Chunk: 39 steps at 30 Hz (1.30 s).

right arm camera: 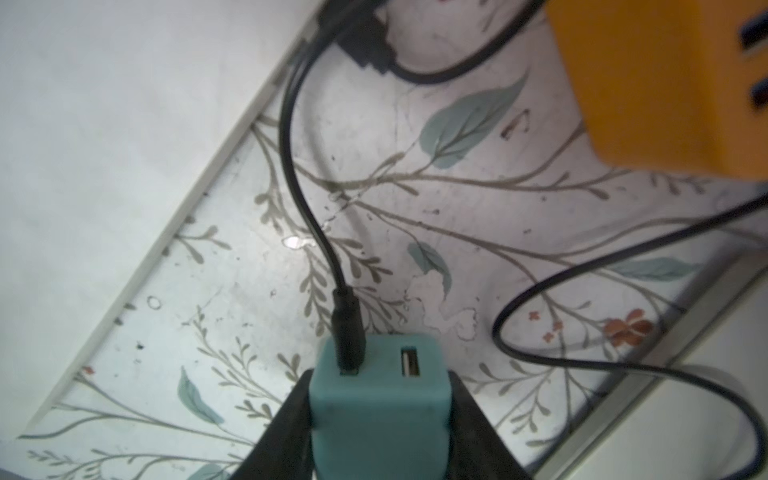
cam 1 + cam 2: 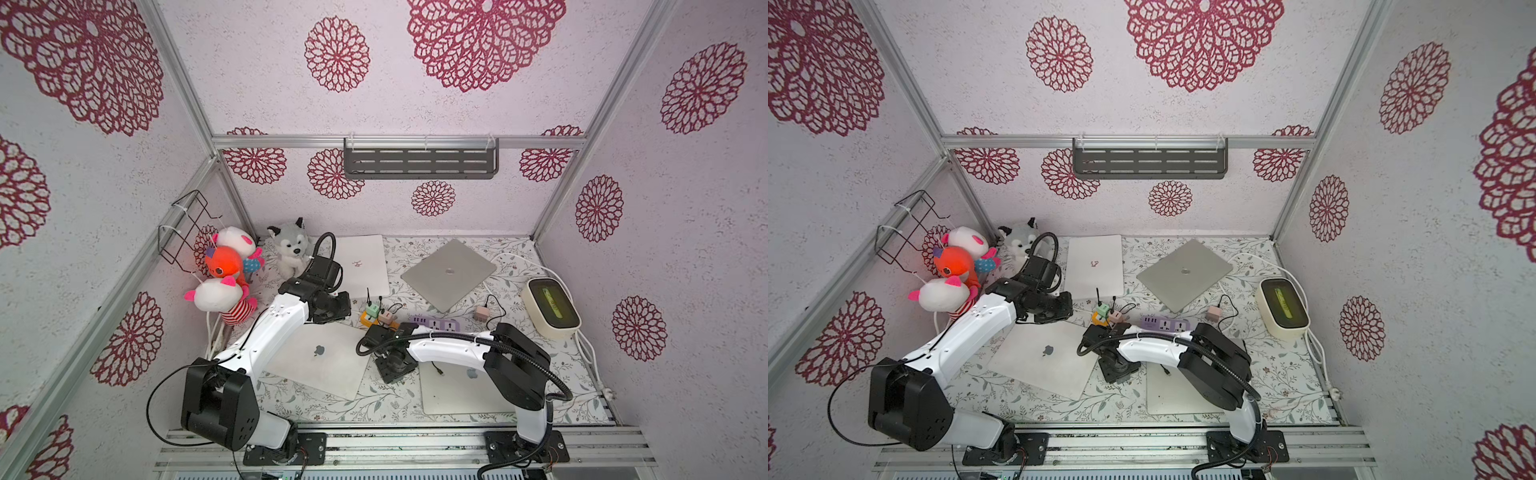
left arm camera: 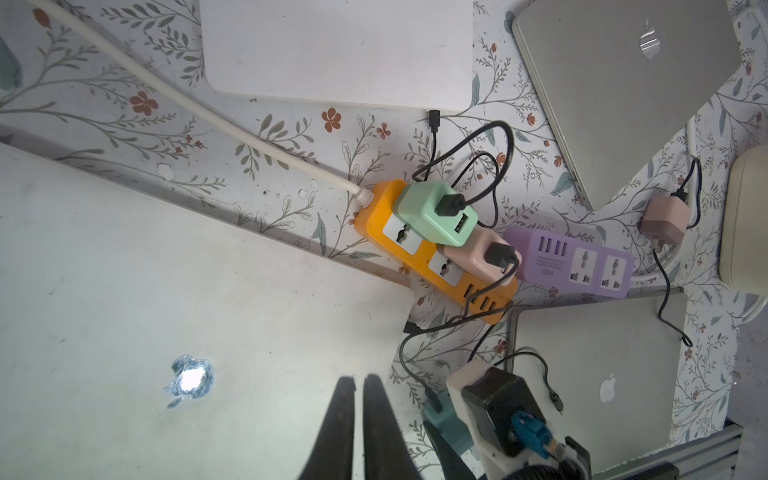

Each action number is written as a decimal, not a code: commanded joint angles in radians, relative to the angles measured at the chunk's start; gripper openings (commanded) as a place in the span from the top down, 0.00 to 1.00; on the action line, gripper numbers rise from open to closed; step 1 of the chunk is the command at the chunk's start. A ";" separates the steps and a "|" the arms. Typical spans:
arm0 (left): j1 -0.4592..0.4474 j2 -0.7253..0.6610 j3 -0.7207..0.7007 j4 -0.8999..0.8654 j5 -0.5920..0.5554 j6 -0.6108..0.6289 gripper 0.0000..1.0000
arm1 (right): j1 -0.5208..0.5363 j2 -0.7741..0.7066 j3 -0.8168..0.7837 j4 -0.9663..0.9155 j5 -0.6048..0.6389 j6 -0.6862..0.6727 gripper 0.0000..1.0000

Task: Unplug the laptop charger
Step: Place the plug at the center of the board, then remove the charging cable from the laptop.

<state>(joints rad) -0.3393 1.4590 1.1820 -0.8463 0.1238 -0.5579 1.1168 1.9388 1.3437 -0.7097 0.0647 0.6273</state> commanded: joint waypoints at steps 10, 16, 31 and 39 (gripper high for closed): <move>0.011 -0.009 -0.006 0.034 0.006 -0.012 0.90 | 0.046 -0.140 -0.118 -0.053 -0.004 0.043 0.60; 0.010 -0.019 -0.016 0.034 0.006 -0.016 0.90 | 0.055 -0.130 -0.105 -0.065 -0.016 0.038 0.52; 0.012 -0.024 -0.056 0.091 0.073 -0.054 0.89 | -0.032 -0.424 -0.030 -0.055 0.122 -0.110 0.29; 0.024 -0.037 -0.093 0.102 0.087 -0.061 0.89 | -0.092 -0.442 -0.076 0.224 0.090 -0.354 0.30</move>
<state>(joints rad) -0.3359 1.4513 1.0996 -0.7704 0.1970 -0.6014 1.0222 1.4708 1.2598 -0.5953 0.1375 0.4053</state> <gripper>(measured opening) 0.113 0.699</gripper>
